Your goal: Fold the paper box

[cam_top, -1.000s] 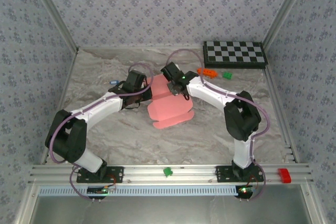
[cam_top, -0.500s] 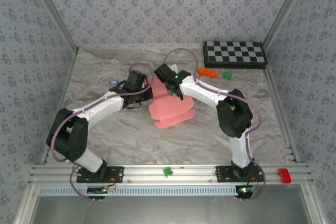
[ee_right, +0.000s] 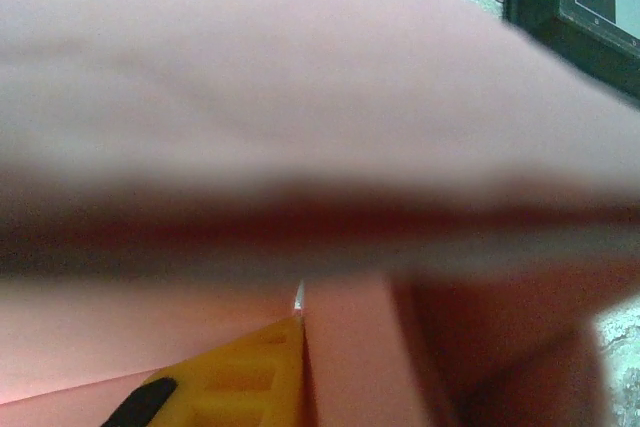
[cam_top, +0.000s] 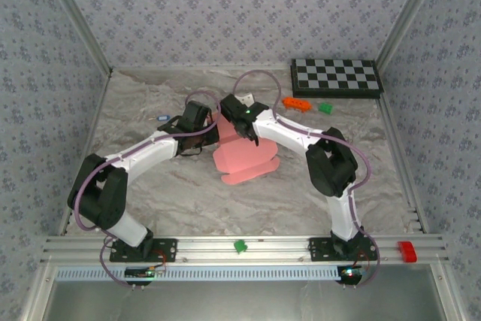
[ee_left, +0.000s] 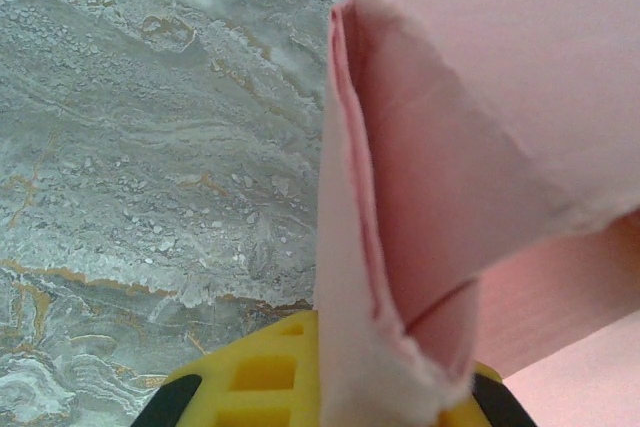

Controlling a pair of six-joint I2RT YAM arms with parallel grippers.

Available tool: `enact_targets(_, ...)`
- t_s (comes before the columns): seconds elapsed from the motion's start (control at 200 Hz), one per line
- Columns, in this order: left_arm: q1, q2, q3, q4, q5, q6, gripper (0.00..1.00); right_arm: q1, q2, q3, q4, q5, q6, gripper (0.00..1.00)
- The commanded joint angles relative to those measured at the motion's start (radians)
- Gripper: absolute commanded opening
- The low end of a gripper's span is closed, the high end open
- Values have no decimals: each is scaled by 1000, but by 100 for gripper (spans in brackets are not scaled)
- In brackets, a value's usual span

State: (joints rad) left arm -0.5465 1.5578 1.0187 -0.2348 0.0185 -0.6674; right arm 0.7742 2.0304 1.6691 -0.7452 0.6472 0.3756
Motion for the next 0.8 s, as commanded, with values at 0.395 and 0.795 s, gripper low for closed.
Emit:
enact_targets(0.395,6,1,24,-28,-18,-13,0,-12,-20,-12,10,-8,-73,22)
enact_targets(0.795,6,13,23,-24,-14,-23,0,7,-65,-47,93,-74,-123,34)
